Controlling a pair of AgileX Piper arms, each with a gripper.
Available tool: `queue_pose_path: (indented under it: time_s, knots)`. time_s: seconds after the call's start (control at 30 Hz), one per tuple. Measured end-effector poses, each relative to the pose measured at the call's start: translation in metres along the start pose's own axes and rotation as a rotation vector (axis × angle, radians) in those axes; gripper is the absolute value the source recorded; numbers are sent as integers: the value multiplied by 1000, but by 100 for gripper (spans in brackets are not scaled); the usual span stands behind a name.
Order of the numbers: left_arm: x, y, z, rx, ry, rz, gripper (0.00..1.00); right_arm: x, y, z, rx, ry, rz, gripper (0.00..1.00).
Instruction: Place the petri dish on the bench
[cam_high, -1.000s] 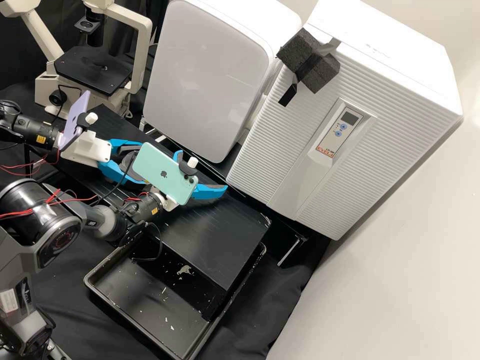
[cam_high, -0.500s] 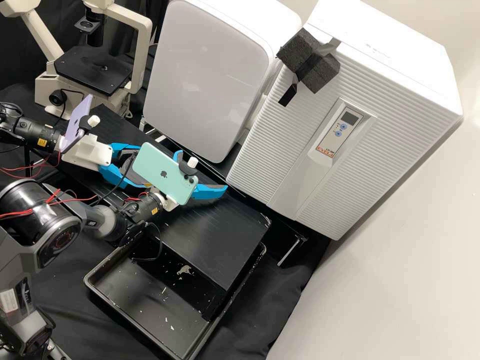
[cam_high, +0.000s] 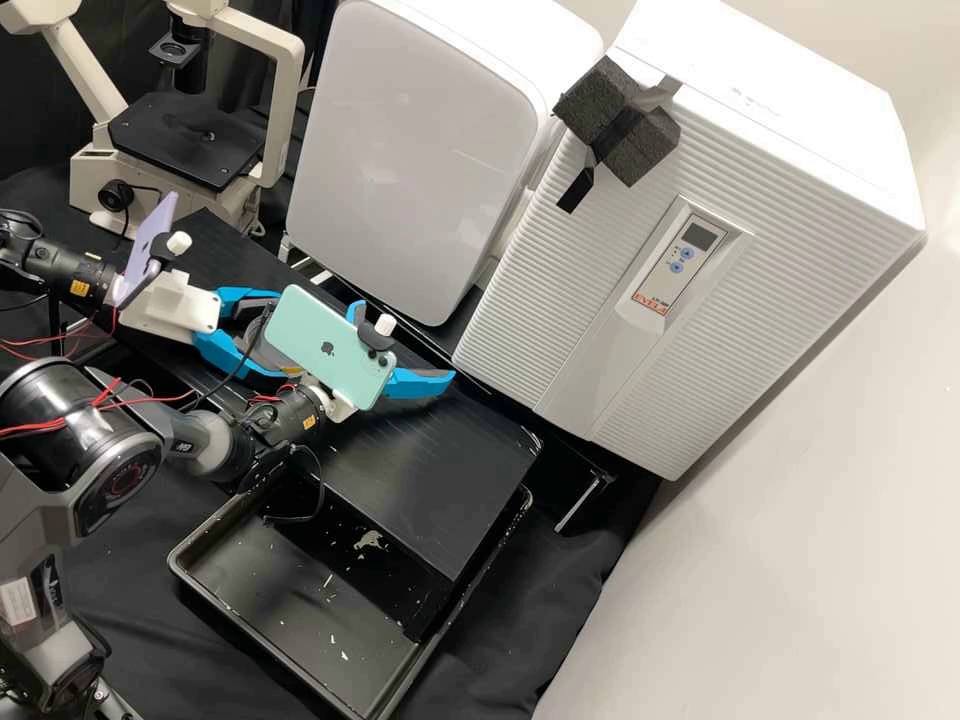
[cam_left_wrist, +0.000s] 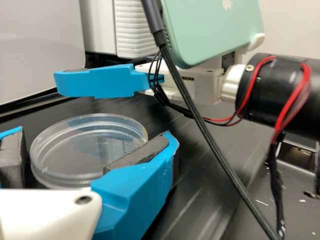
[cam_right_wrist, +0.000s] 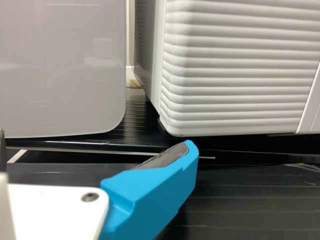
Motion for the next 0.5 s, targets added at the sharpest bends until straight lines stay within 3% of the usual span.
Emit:
queue_pose_path:
  time_s: [0.13, 0.3, 0.5]
  knots:
    - [-22, -5, 1, -3, -9, 7, 100, 0, 0, 0, 0, 0, 0, 100]
    - [-59, -17, 2, 35, -65, 22, 100, 0, 0, 0, 0, 0, 0, 100]
    - [-96, -37, -10, 148, -32, 45, 100, 0, 0, 0, 0, 0, 0, 100]
